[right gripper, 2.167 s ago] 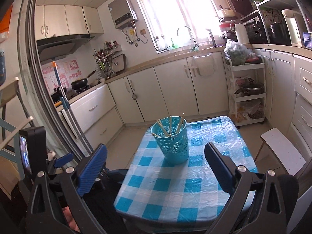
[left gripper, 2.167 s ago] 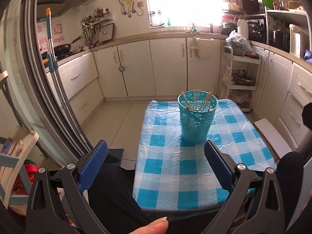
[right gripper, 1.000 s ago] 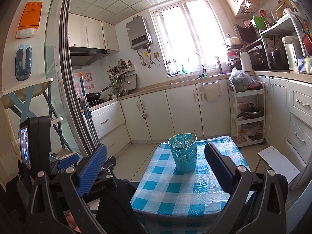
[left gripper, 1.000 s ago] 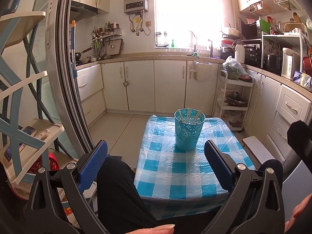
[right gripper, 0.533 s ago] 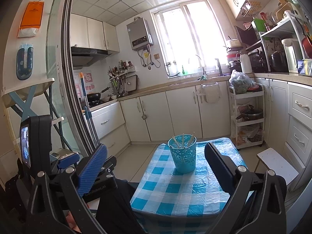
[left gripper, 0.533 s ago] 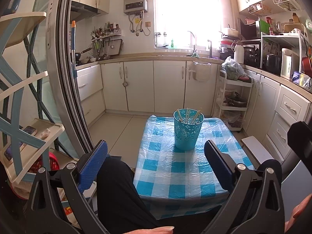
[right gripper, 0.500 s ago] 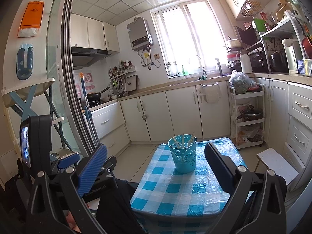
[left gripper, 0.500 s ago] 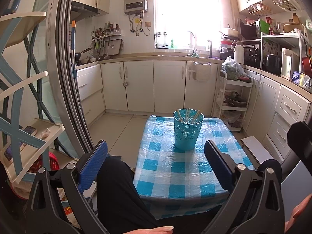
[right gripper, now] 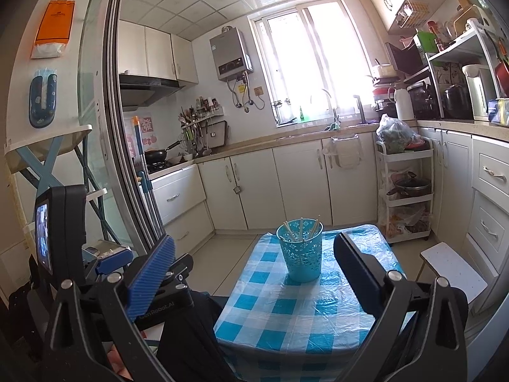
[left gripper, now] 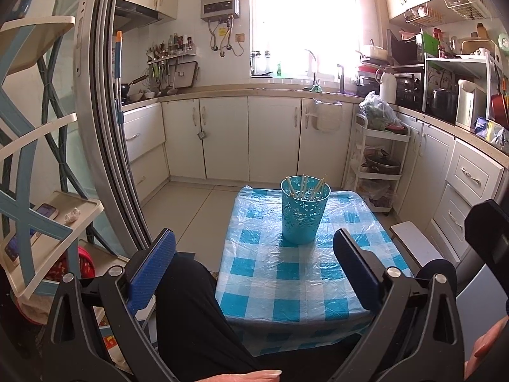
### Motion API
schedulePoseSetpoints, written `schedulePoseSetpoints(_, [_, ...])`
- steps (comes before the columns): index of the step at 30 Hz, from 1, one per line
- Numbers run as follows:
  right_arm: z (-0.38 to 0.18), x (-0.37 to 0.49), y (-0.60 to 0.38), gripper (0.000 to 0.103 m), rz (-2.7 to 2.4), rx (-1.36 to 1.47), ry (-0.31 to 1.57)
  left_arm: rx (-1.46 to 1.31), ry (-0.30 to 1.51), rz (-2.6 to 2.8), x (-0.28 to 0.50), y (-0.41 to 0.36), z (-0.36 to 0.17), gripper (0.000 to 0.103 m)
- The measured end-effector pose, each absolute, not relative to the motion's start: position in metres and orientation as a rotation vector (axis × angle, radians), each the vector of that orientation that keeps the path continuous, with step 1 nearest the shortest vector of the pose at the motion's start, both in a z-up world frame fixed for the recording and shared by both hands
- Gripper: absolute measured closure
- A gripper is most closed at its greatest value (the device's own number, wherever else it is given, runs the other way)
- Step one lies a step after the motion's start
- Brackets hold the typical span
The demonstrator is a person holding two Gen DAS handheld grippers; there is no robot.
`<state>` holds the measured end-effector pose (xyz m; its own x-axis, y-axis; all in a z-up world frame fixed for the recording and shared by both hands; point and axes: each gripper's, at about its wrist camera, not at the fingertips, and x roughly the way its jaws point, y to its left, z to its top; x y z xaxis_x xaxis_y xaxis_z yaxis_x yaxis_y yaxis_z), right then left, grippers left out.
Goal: Organize utensils
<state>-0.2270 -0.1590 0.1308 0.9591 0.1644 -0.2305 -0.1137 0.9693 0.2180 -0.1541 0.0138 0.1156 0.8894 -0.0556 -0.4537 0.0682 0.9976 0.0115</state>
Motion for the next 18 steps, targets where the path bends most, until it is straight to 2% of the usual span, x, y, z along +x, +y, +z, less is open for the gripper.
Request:
schedulePoseSetpoints(12, [0.1304, -0.2274, -0.1596, 0.007, 0.145, 0.204, 0.250, 0.001, 0.492, -0.096, -0.1522, 0.0152, 0.1136, 0.008])
schedulePoseSetpoints(18, [0.1313, -0.2277, -0.1585, 0.007, 0.148, 0.201, 0.248, 0.013, 0.435, -0.069, -0.1613, 0.0160, 0.1177, 0.008])
